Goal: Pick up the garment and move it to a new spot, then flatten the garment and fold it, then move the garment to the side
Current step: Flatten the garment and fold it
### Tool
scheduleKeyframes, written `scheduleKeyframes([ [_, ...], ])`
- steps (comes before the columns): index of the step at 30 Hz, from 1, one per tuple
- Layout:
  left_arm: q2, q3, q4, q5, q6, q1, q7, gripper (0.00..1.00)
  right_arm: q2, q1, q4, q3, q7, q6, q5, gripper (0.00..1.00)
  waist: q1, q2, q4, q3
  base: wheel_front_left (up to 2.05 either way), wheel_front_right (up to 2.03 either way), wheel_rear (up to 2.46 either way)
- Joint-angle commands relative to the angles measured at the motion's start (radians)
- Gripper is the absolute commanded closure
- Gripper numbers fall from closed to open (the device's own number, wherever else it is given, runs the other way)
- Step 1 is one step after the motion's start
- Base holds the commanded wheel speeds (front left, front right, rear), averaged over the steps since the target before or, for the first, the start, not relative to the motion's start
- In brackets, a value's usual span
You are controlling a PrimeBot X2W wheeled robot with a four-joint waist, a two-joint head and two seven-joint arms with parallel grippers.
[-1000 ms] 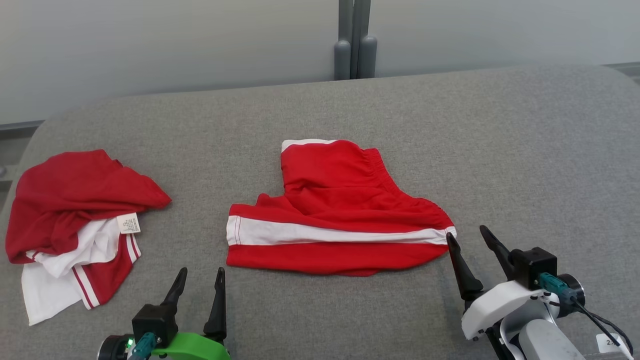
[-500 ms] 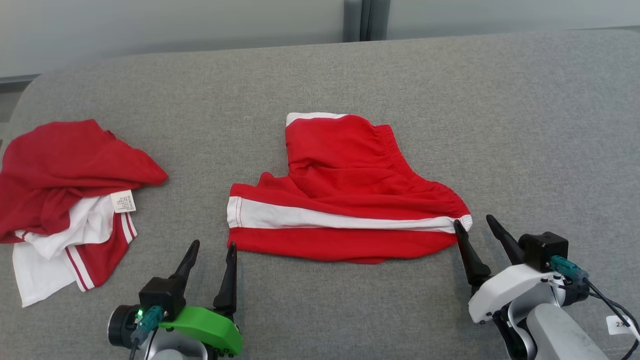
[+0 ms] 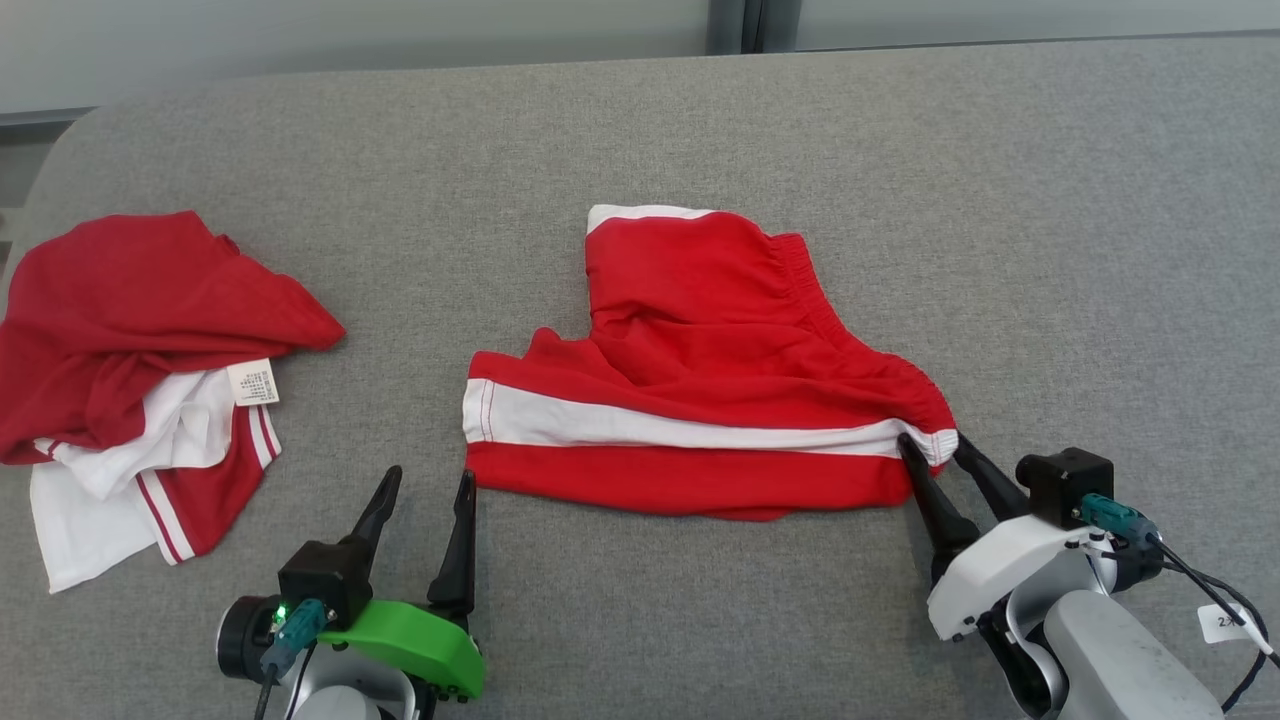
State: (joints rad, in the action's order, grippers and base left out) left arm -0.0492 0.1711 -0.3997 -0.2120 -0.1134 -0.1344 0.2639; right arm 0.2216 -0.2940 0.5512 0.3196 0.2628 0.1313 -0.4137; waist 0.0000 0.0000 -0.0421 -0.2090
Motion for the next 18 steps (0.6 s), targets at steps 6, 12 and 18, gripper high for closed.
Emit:
scheduleKeyframes([
  [6, -0.003, -0.01, -0.002, -0.018, 0.001, -0.029, 0.001, 0.0, 0.005, -0.001, -0.011, 0.028, 0.003, -0.001, -0.008, 1.0, 0.0, 0.0, 0.009, -0.003, 0.0, 0.0, 0.0],
  [12, -0.003, -0.03, -0.016, -0.05, -0.014, -0.069, 0.001, 0.0, 0.02, 0.005, -0.033, 0.044, 0.003, -0.001, -0.013, 1.0, 0.0, 0.0, 0.029, -0.011, 0.0, 0.0, 0.0],
  [18, -0.027, 0.059, -0.091, -0.147, -0.018, -0.132, 0.001, 0.0, 0.029, -0.012, -0.049, 0.075, 0.003, -0.001, -0.011, 1.0, 0.0, 0.0, 0.052, -0.028, 0.0, 0.0, 0.0],
])
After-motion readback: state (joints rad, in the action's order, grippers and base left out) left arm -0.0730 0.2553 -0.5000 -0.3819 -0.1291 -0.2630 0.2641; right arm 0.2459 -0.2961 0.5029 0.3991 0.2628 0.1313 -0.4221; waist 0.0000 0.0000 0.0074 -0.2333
